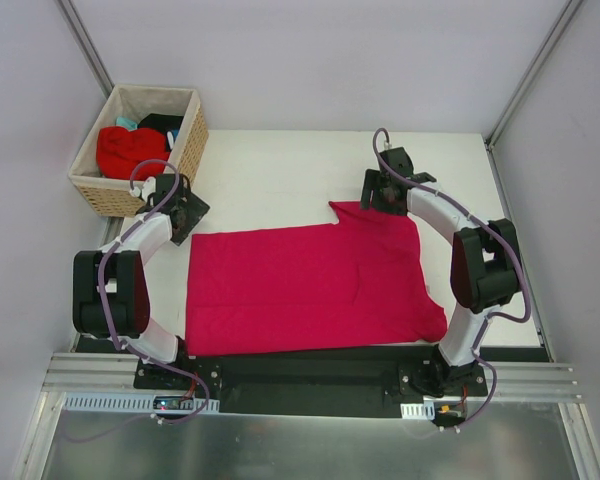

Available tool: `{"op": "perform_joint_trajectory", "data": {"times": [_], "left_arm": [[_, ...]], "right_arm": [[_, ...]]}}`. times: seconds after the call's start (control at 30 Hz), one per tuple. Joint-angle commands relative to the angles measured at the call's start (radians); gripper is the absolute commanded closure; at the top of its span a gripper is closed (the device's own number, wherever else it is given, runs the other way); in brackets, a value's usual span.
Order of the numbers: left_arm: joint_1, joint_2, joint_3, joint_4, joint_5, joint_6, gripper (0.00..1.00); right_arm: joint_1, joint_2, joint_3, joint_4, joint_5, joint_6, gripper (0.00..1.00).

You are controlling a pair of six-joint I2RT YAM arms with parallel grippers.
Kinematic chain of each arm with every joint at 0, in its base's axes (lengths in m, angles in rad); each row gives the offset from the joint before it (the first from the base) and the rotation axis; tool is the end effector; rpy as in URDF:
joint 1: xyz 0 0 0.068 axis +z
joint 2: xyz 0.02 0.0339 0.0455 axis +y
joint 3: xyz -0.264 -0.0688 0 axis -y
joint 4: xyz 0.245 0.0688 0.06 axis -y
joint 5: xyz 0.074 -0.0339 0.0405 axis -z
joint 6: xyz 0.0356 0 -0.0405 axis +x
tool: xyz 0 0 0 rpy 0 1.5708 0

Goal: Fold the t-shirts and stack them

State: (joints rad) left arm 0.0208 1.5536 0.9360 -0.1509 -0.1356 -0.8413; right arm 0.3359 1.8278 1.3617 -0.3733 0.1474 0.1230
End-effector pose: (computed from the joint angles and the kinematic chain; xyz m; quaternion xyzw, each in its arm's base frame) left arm 0.3283 0.0116 0.2086 -0.4078 0.8234 -0.0982 0.3821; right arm 0.3849 0.1288 0.2310 -0.0728 0.9289 0.0142 0.3629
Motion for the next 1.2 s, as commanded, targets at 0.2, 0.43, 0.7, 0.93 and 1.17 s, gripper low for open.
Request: {"op": "perform_joint_trajectory", "data": {"times": [0.2,0.43,0.7,0.93,1.17], "left_arm": [[0.008,-0.003,-0.075,-0.07,-0.007,0.001,0.34],[-0.018,-0.121,-0.187,-0.101,-0.05,-0.033,0.33],[-0.018,-0.078,-0.175,-0.101,-0.117,-0.028,0.34],[-0.018,-0.044,-0.077,-0.079,-0.165,0.005,0.34],[-0.018,0.003,-0.074,0.008,-0.115,0.007,0.38]], "right_arm": [[0.002,-0.032,-0.024,0.033,-0.035,0.021,0.27],[0.012,-0.028,-0.019,0.037,-0.045,0.024,0.27],[0.023,-0.041,-0.035,0.039,-0.035,0.02,0.27],[0.031,-0.039,-0.041,0.048,-0.035,0.02,0.27],[0.052,-0.056,-0.064,0.082,-0.037,0.018,0.27]]}}
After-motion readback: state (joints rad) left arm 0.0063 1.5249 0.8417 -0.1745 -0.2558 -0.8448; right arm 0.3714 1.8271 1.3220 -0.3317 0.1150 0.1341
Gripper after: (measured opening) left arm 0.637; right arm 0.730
